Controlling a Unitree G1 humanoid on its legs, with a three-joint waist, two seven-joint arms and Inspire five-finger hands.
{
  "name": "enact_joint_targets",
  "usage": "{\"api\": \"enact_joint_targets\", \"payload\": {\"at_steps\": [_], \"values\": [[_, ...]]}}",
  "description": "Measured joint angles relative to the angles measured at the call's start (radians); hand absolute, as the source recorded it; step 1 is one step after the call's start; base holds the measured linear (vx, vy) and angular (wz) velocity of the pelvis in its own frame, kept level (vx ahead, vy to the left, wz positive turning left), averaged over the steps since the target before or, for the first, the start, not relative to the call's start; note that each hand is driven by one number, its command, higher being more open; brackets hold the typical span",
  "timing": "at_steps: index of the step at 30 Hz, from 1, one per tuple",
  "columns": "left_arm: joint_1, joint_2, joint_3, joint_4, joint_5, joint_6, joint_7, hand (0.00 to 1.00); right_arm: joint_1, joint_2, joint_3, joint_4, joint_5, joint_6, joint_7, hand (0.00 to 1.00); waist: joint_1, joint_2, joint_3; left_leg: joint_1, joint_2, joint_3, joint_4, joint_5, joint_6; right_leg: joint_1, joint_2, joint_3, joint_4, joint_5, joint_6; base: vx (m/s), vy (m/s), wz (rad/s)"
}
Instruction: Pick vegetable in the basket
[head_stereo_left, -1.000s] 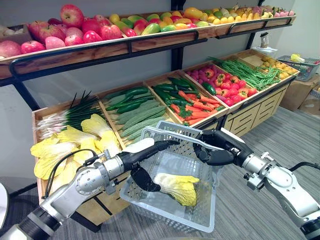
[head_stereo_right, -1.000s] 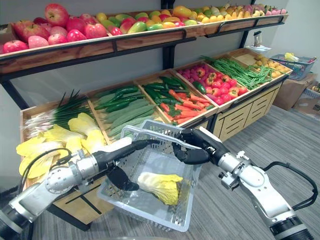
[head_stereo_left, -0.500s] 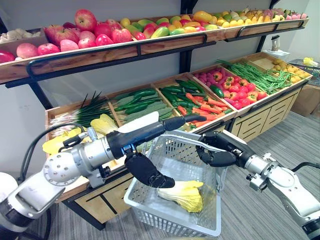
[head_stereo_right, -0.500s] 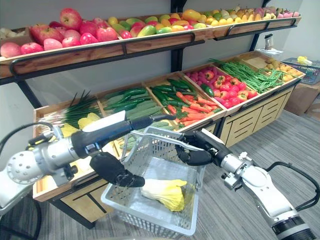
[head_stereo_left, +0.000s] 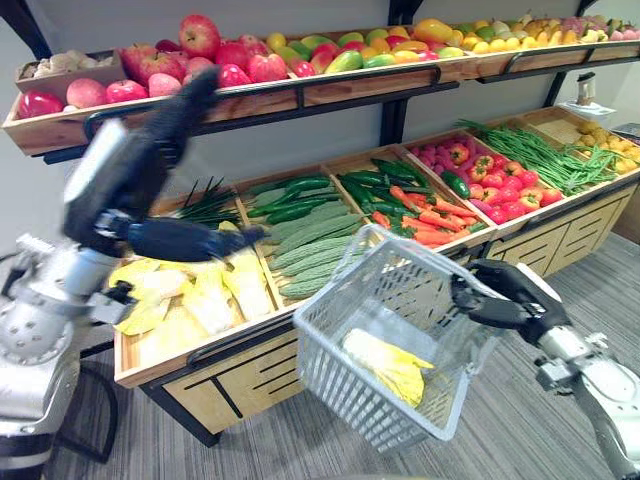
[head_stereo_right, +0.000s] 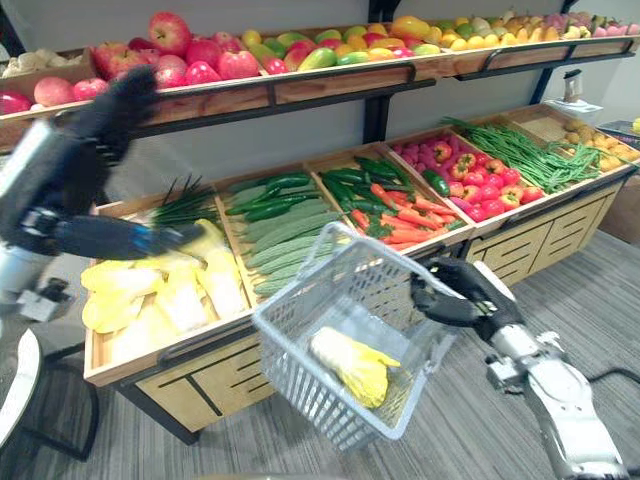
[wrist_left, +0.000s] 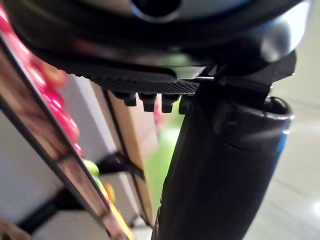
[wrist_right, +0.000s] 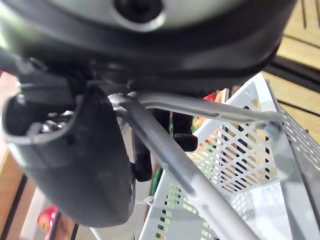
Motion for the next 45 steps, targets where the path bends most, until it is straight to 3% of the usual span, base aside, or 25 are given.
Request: {"api": "enact_joint_targets", "payload": {"at_steps": [4, 6, 9, 15, 21, 24, 28, 33, 36, 45], "values": [[0.075, -0.181, 0.139, 0.076, 0.031, 0.010, 0.070, 1.00, 0.060, 0.096, -0.138, 0.000, 0.001, -0.002, -0.045, 0.00, 0.000, -0.021, -0.013, -0.014, -0.002, -0.019, 0.000, 0.000, 0.000, -0.001, -0.003, -0.020, -0.005, -0.003, -0.004, 0.02, -0.004, 0.17], [0.110, -0.319, 0.237, 0.091, 0.034, 0.023, 0.125, 1.00, 0.085, 0.168, -0.205, 0.000, 0.000, -0.003, -0.073, 0.00, -0.001, -0.030, -0.018, -0.018, -0.003, -0.031, 0.000, 0.000, 0.000, 0.001, -0.006, -0.029, -0.004, -0.007, -0.004, 0.01, 0.002, 0.13], [0.132, -0.488, 0.366, 0.123, 0.053, 0.024, 0.224, 1.00, 0.095, 0.243, -0.278, 0.006, 0.002, -0.003, -0.123, 0.00, -0.004, -0.027, -0.016, -0.019, -0.007, -0.038, 0.000, -0.005, -0.006, 0.001, -0.011, -0.040, 0.001, -0.014, -0.005, -0.02, 0.009, 0.10], [0.187, -0.681, 0.524, 0.205, 0.052, 0.024, 0.407, 1.00, 0.108, 0.323, -0.311, 0.034, 0.009, -0.003, -0.184, 0.00, -0.004, -0.022, -0.011, -0.026, -0.007, -0.050, 0.000, -0.007, -0.006, 0.003, -0.020, -0.051, -0.001, -0.023, -0.002, -0.02, 0.011, 0.07], [0.239, -0.735, 0.567, 0.321, 0.084, 0.026, 0.585, 1.00, 0.143, 0.408, -0.273, 0.042, 0.010, -0.003, -0.219, 0.00, 0.004, -0.028, -0.002, -0.045, -0.010, -0.070, 0.000, -0.007, -0.004, 0.002, -0.027, -0.079, -0.009, -0.024, 0.001, -0.01, 0.007, 0.13], [0.257, -0.769, 0.563, 0.430, 0.111, 0.029, 0.612, 1.00, 0.159, 0.436, -0.229, 0.052, 0.011, -0.003, -0.230, 0.00, 0.010, -0.031, 0.009, -0.049, -0.011, -0.077, 0.000, -0.008, -0.003, 0.003, -0.028, -0.088, -0.009, -0.026, 0.004, 0.01, 0.003, 0.08], [0.254, -0.810, 0.533, 0.644, 0.019, 0.031, 0.564, 1.00, 0.161, 0.484, -0.208, 0.125, 0.017, -0.003, -0.251, 0.00, 0.014, -0.037, 0.014, -0.052, -0.011, -0.094, 0.000, -0.010, -0.004, 0.007, -0.030, -0.107, -0.003, -0.037, 0.003, 0.02, -0.004, 0.14], [0.244, -0.850, 0.390, 0.970, -0.090, 0.106, 0.477, 1.00, 0.153, 0.548, -0.150, 0.327, 0.052, -0.017, -0.339, 0.00, 0.033, -0.057, 0.034, -0.042, -0.013, -0.112, 0.000, -0.022, 0.000, 0.020, -0.032, -0.131, 0.015, -0.063, -0.002, 0.02, -0.008, 0.11], [0.238, -0.846, 0.345, 1.062, -0.089, 0.135, 0.445, 1.00, 0.146, 0.586, -0.110, 0.440, 0.051, -0.019, -0.373, 0.00, 0.038, -0.065, 0.040, -0.031, -0.012, -0.114, 0.000, -0.030, -0.009, 0.020, -0.032, -0.135, 0.040, -0.090, -0.005, 0.04, -0.019, 0.06], [0.204, -0.837, 0.203, 1.137, -0.044, 0.138, 0.390, 1.00, 0.133, 0.635, -0.105, 0.629, 0.063, -0.020, -0.389, 0.00, 0.049, -0.026, 0.074, 0.008, -0.018, -0.097, 0.000, -0.057, -0.014, 0.052, -0.039, -0.127, 0.043, -0.115, 0.001, 0.06, -0.003, -0.05]]}}
